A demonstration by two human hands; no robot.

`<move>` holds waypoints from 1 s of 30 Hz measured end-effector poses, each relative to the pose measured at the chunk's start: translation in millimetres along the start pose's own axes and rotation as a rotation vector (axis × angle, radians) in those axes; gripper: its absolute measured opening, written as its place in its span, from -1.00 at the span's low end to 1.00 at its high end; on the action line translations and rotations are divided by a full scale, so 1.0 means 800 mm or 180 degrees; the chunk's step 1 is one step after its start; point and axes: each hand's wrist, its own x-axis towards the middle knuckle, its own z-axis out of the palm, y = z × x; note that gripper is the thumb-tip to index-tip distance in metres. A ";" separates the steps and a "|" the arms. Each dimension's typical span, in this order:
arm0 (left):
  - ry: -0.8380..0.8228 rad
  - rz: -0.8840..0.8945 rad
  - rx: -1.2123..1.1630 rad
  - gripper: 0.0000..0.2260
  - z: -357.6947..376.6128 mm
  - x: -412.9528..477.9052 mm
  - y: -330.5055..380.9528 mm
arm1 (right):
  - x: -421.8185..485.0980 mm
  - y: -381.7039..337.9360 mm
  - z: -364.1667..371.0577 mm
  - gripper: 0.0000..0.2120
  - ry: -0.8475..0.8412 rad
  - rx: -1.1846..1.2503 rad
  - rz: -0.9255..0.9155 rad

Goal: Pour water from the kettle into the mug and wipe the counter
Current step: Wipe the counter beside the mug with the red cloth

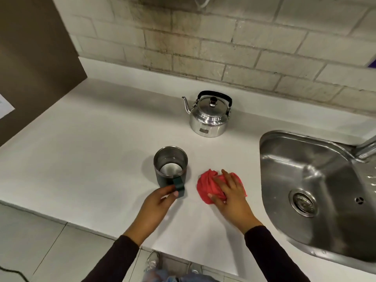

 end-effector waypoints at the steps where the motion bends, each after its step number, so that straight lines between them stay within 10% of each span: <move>1: -0.0162 -0.0092 -0.0234 -0.86 0.003 0.006 0.004 | 0.001 -0.001 0.005 -0.42 0.0011 0.0000 0.0066; 5: -0.0805 -0.0433 -0.1276 -0.75 0.016 0.018 0.016 | 0.002 -0.009 0.023 -0.39 0.0070 -0.0477 0.0252; 20: -0.0832 -0.0061 -0.0815 -0.55 -0.051 0.052 0.001 | 0.121 -0.016 0.033 -0.49 0.0176 0.0634 0.1022; 30: -0.0598 0.0187 -0.0681 -0.56 -0.139 0.051 -0.004 | 0.046 -0.112 0.118 -0.42 -0.0250 -0.0611 -0.0323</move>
